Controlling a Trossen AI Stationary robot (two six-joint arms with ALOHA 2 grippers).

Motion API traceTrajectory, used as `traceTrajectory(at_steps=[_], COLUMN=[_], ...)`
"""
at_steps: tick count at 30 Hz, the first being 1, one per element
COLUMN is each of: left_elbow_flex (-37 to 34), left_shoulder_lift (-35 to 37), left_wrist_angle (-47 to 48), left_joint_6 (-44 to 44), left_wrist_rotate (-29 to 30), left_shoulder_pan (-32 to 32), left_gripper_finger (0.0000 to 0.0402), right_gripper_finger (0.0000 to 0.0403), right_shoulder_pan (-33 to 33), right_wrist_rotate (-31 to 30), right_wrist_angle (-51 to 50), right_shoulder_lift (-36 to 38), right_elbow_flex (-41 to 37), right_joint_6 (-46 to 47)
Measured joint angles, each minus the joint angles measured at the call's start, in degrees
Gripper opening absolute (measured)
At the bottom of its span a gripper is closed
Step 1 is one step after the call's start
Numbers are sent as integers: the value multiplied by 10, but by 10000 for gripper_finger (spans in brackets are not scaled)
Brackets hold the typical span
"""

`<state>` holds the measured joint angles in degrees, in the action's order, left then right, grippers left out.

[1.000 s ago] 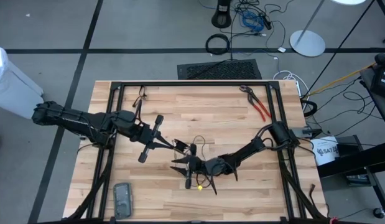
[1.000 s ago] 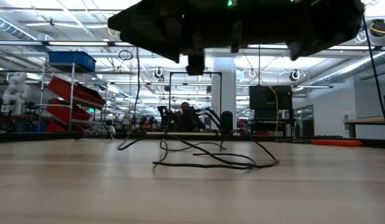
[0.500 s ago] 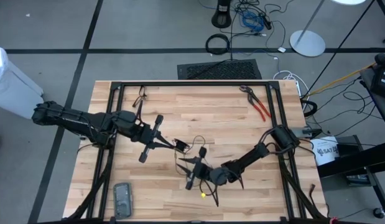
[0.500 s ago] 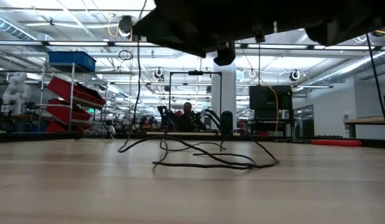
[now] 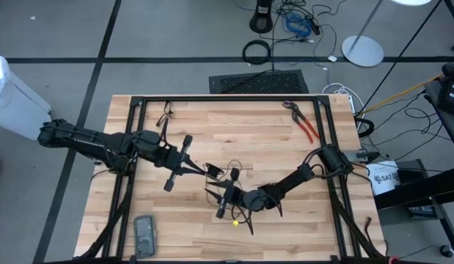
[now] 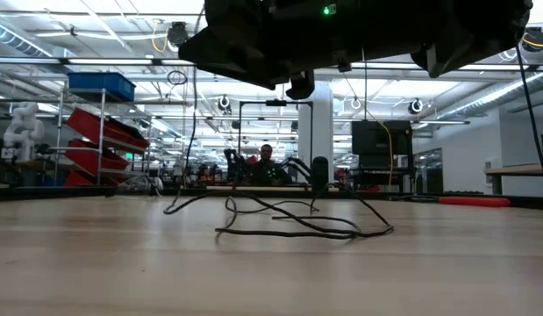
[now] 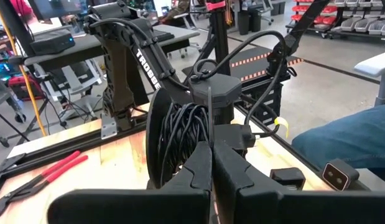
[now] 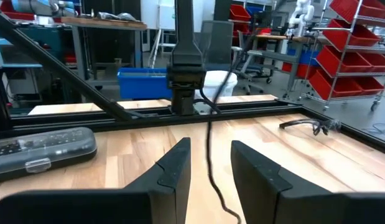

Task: Coil cords
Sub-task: Coil the black wire onto the spool

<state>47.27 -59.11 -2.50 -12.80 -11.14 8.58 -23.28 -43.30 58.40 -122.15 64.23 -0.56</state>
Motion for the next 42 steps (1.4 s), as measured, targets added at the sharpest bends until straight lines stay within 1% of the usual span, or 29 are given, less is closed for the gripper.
traceTrajectory(at_steps=[3, 5, 7, 10, 12, 17, 22, 25, 29, 31, 36, 42], left_elbow_flex=[0, 0, 0, 0, 0, 0, 0, 0, 0, 0, 0, 0], left_shoulder_lift=[0, 0, 0, 0, 0, 0, 0, 4, 26, 39, 67, 74], left_wrist_angle=[0, 0, 0, 0, 0, 4, 29, 55, 98, 102, 104, 108], left_joint_6=[0, 0, 0, -1, -1, 0, 0, 0, 5, 5, 13, 20], left_wrist_rotate=[0, 0, 4, 10, 11, 11, 11, 11, 11, 11, 11, 10], left_shoulder_pan=[0, 0, 0, 0, 0, 0, 0, 0, 0, 0, 5, 17], left_gripper_finger=[2, 2, 2, 2, 2, 2, 2, 2, 2, 2, 2, 2], right_gripper_finger=[100, 90, 68, 20, 7, 2, 1, 1, 1, 1, 0, 0], right_shoulder_pan=[3, 3, 4, 3, 3, -2, -18, -34, -58, -69, -77, -74], right_wrist_rotate=[-1, -1, -2, -2, -2, -2, -3, -29, -75, -91, -91, -79], right_wrist_angle=[0, 0, 0, 0, 0, 0, 0, -7, -54, -87, -154, -216], right_shoulder_lift=[0, 0, 0, 0, 0, 0, 0, 5, 35, 54, 98, 150], right_elbow_flex=[0, 0, 0, 0, 0, 0, 0, 0, 0, 0, 0, 0], right_joint_6=[0, 0, -1, -2, -2, -1, -2, -3, -10, -16, -14, -18])
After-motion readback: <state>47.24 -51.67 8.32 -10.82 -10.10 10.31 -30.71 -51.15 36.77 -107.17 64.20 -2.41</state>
